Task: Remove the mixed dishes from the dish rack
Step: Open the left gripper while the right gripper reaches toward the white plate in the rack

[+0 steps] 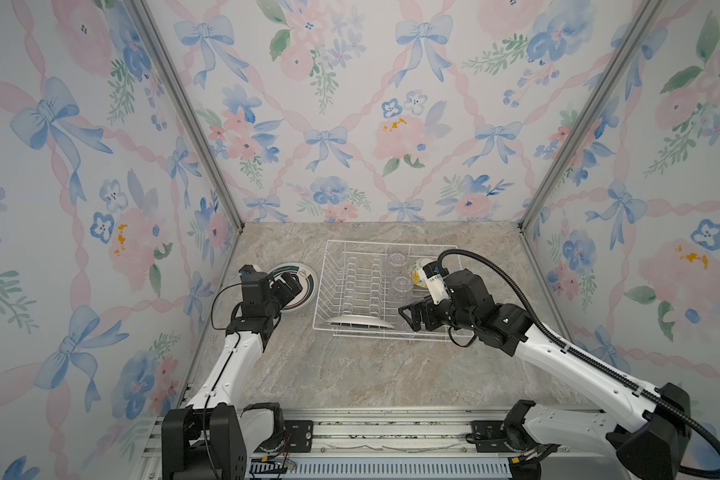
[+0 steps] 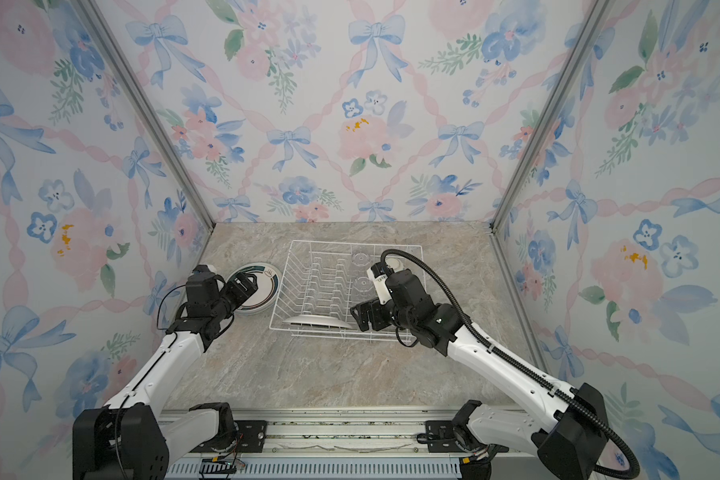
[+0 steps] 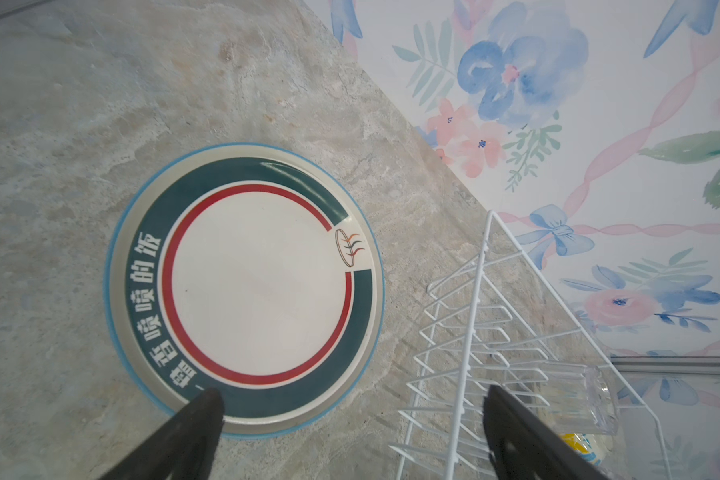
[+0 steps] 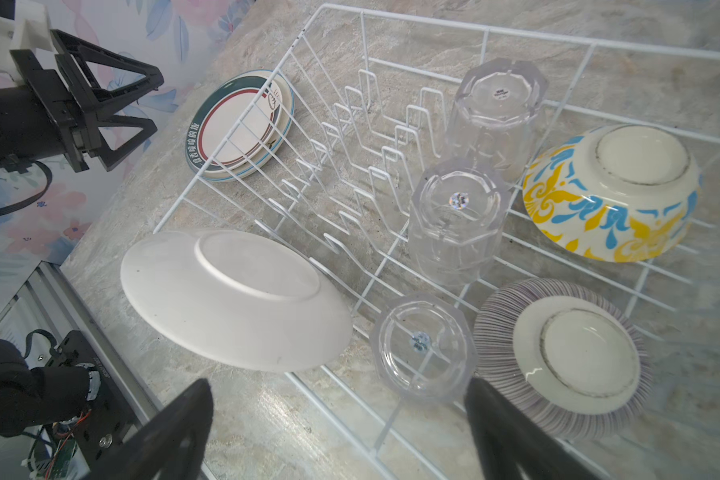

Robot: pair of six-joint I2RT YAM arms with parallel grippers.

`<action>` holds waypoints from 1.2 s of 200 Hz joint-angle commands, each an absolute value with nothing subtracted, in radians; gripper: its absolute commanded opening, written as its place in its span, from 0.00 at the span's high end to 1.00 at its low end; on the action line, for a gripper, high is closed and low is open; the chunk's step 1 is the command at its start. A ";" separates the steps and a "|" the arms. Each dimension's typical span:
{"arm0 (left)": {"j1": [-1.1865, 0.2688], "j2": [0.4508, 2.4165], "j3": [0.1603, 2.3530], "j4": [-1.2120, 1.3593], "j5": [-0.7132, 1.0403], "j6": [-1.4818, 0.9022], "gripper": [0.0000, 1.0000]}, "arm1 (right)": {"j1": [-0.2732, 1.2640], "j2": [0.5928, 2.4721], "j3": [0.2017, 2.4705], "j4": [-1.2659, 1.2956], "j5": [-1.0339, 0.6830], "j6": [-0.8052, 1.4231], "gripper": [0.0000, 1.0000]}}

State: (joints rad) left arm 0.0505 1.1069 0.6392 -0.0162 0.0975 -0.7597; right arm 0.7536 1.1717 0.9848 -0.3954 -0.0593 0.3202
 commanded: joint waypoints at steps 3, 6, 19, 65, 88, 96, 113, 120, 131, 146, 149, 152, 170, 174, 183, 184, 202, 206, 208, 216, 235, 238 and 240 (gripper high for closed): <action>0.033 1.061 0.629 -0.020 0.124 -0.764 0.02 | 0.777 1.197 1.029 -0.427 -0.026 0.294 0.03; 0.031 1.056 0.629 -0.020 0.123 -0.765 0.02 | 0.780 1.199 1.032 -0.428 -0.026 0.288 0.03; 0.019 1.041 0.636 -0.020 0.125 -0.764 0.02 | 0.790 1.208 1.041 -0.445 -0.021 0.268 0.03; -0.001 1.004 0.640 -0.021 0.165 -0.757 0.02 | 0.816 1.237 1.087 -0.541 -0.037 0.198 0.03; -0.023 0.977 0.631 -0.020 0.129 -0.764 0.02 | 0.837 1.255 1.102 -0.555 -0.034 0.175 0.03; -0.026 0.971 0.632 -0.021 0.126 -0.760 0.02 | 0.845 1.266 1.107 -0.555 -0.032 0.170 0.03; -0.029 0.961 0.632 -0.020 0.126 -0.767 0.02 | 0.859 1.293 1.120 -0.551 -0.036 0.159 0.03; -0.031 0.959 0.631 -0.020 0.126 -0.773 0.02 | 0.865 1.307 1.130 -0.549 -0.037 0.153 0.03; -0.038 0.957 0.633 -0.020 0.122 -0.775 0.02 | 0.871 1.328 1.141 -0.548 -0.037 0.143 0.03; -0.047 0.959 0.638 -0.020 0.120 -0.775 0.02 | 0.880 1.359 1.160 -0.549 -0.022 0.131 0.03; -0.049 0.959 0.639 -0.020 0.121 -0.776 0.02 | 0.882 1.364 1.164 -0.550 -0.020 0.131 0.03; -0.050 0.959 0.640 -0.020 0.122 -0.775 0.02 | 0.883 1.371 1.168 -0.551 -0.018 0.130 0.03; -0.063 0.959 0.646 -0.019 0.123 -0.779 0.02 | 0.892 1.398 1.187 -0.551 -0.016 0.124 0.02; -0.066 0.959 0.646 -0.021 0.124 -0.778 0.02 | 0.894 1.401 1.187 -0.551 -0.015 0.124 0.02; -0.074 0.961 0.649 -0.020 0.122 -0.779 0.02 | 0.900 1.410 1.193 -0.547 -0.011 0.123 0.02; -0.075 0.961 0.650 -0.018 0.121 -0.779 0.02 | 0.901 1.411 1.193 -0.546 -0.011 0.123 0.02; -0.088 0.969 0.656 -0.018 0.121 -0.778 0.02 | 0.912 1.432 1.204 -0.540 0.003 0.121 0.01; -0.090 0.970 0.658 -0.018 0.121 -0.778 0.02 | 0.915 1.436 1.206 -0.540 0.010 0.121 0.01; -0.090 0.972 0.659 -0.018 0.121 -0.778 0.02 | 0.915 1.437 1.207 -0.540 0.012 0.121 0.01; -0.093 0.975 0.661 -0.018 0.119 -0.778 0.02 | 0.921 1.448 1.214 -0.543 0.030 0.120 0.00; -0.098 0.985 0.666 -0.014 0.118 -0.775 0.02 | 0.928 1.470 1.226 -0.552 0.083 0.132 0.02; -0.098 0.986 0.666 -0.012 0.117 -0.774 0.02 | 0.928 1.474 1.228 -0.553 0.090 0.134 0.02; -0.098 0.987 0.667 -0.011 0.117 -0.773 0.02 | 0.928 1.475 1.229 -0.554 0.092 0.135 0.03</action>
State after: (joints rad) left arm -0.0914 0.9730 0.6388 -0.0174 0.1276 -0.7708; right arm 0.9134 1.4456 1.1873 -0.5247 0.0170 0.1337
